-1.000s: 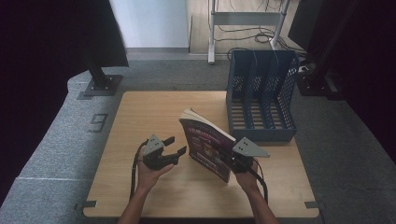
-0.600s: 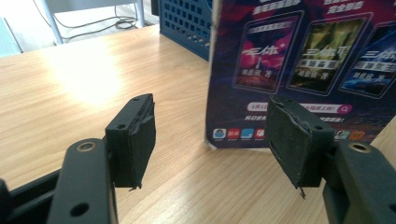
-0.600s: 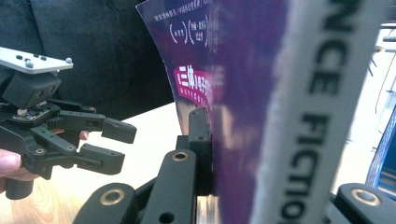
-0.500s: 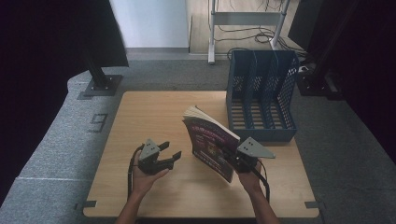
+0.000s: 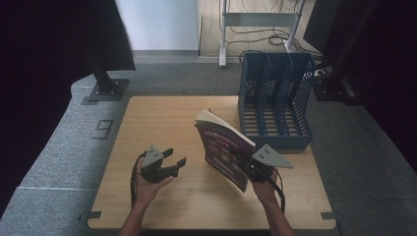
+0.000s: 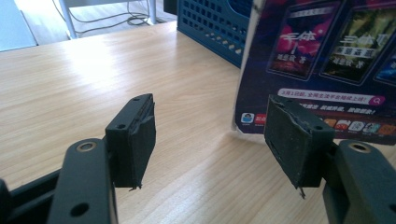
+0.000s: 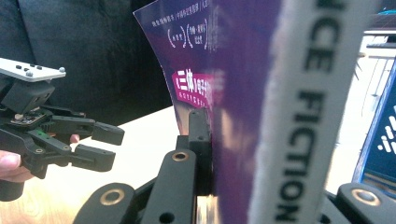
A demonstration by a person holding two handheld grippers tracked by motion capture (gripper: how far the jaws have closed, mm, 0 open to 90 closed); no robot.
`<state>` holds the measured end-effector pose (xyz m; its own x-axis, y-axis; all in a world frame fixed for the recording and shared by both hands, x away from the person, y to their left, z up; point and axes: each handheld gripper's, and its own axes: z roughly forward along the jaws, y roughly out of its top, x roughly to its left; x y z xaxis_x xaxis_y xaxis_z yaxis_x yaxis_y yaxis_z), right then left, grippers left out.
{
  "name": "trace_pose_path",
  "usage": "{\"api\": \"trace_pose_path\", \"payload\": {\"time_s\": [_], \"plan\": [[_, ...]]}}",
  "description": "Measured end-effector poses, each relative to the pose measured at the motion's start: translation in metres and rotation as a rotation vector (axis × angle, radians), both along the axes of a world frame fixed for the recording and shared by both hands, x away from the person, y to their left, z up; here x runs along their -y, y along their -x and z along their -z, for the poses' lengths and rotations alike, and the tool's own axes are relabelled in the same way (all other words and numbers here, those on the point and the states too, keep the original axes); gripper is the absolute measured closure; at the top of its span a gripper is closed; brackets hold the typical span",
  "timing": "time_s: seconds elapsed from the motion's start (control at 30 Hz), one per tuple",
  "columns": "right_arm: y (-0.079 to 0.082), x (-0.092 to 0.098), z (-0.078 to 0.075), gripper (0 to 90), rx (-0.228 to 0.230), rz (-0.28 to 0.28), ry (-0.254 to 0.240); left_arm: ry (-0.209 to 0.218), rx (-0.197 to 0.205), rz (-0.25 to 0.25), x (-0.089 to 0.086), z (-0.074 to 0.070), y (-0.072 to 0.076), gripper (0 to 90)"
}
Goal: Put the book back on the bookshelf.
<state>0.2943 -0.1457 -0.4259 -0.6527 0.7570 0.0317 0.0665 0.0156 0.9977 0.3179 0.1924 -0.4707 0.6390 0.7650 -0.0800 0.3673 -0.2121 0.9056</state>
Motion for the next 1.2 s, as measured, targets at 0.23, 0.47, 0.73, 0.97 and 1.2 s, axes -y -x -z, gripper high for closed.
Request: {"api": "trace_pose_path", "payload": {"time_s": [0.23,0.47,0.73,0.97,1.2], "plan": [[-0.003,0.0,-0.007,81.5,0.008,0.012,-0.009,0.024,0.005,-0.013,-0.009,-0.004,0.0,34.5],[-0.008,0.003,-0.017,81.5,0.011,0.038,-0.007,0.021,-0.001,-0.003,-0.008,-0.003,0.0,34.4],[-0.012,0.011,-0.022,81.5,0.012,0.067,-0.029,0.024,-0.005,-0.002,-0.008,-0.003,0.0,34.4],[-0.016,0.02,-0.033,81.5,0.034,0.097,-0.044,0.019,-0.015,0.006,-0.006,-0.001,0.0,34.4],[-0.021,0.027,-0.04,81.5,0.039,0.126,-0.046,0.022,-0.02,0.01,-0.005,0.0,-0.001,34.5]]}}
